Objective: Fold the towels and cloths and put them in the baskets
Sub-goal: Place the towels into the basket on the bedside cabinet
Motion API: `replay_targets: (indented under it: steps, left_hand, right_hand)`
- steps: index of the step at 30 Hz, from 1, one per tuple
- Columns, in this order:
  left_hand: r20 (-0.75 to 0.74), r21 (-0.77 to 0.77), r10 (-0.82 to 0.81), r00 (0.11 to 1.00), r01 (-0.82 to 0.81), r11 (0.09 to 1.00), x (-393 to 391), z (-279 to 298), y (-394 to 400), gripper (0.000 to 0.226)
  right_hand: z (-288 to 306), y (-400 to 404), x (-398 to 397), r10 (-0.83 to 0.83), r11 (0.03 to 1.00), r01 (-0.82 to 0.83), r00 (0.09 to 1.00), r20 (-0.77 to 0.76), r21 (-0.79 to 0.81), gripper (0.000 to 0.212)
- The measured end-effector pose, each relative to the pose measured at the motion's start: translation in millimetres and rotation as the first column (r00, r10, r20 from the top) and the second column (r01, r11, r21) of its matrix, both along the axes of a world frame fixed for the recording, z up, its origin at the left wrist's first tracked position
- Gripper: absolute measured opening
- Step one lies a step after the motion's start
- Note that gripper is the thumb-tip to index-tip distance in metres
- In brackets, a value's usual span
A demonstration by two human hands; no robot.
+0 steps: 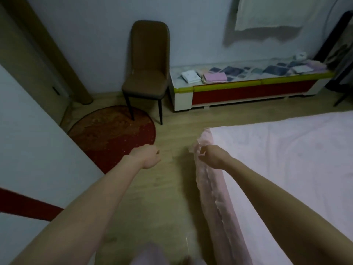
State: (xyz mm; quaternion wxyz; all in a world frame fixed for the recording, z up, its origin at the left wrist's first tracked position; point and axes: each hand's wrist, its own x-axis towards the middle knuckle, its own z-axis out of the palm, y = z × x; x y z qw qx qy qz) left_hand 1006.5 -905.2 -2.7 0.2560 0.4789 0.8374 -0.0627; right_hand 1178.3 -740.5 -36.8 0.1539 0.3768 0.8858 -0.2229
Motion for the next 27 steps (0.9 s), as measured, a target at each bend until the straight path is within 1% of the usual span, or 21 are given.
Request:
replay_targets:
  steps: [4,6,10,12,15,19,23,27]
  left_hand:
    - [-0.006,-0.017,0.016,1.000,-0.016,1.000,-78.1,-10.3,63.6,0.039]
    - [-0.010,-0.025,0.009,1.000,-0.009,1.000,-121.1,-15.8,102.9,0.038]
    - [-0.031,-0.002,-0.010,0.999,0.010,1.000,-216.3,-24.6,192.6,0.037]
    - [-0.018,-0.025,-0.045,0.999,0.044,0.999,-254.9,-21.4,235.0,0.038]
    - [-0.012,-0.032,-0.106,0.994,0.106,0.994,-310.6,-18.7,306.5,0.037]
    - [0.006,-0.054,-0.176,0.984,0.176,0.983,-363.6,-26.3,400.6,0.036]
    - [0.026,-0.063,-0.241,0.970,0.242,0.968,-402.4,-41.6,503.9,0.034]
    - [0.060,-0.053,-0.251,0.966,0.254,0.966,-439.3,-59.9,607.2,0.038]
  right_hand:
    - [-13.6,65.9,-76.3,0.075,0.997,-0.076,0.997,-0.031,-0.031,0.030]
    - [-15.8,102.5,-115.9,0.066,0.997,-0.067,0.997,-0.046,-0.026,0.033]
    - [-24.7,187.2,-199.1,-0.016,1.000,0.014,0.998,-0.064,-0.023,0.035]
    - [-22.7,223.7,-231.5,-0.058,0.998,0.056,0.997,-0.051,-0.041,0.035]
    - [-20.7,280.8,-275.1,-0.152,0.987,0.147,0.985,-0.087,-0.059,0.035]
    - [-26.1,353.9,-315.0,-0.211,0.974,0.206,0.976,-0.050,-0.088,0.035]
    - [-42.2,444.6,-351.7,-0.270,0.959,0.265,0.962,-0.037,-0.105,0.036]
    - [-60.7,543.2,-390.1,-0.315,0.945,0.309,0.948,-0.043,-0.103,0.035]
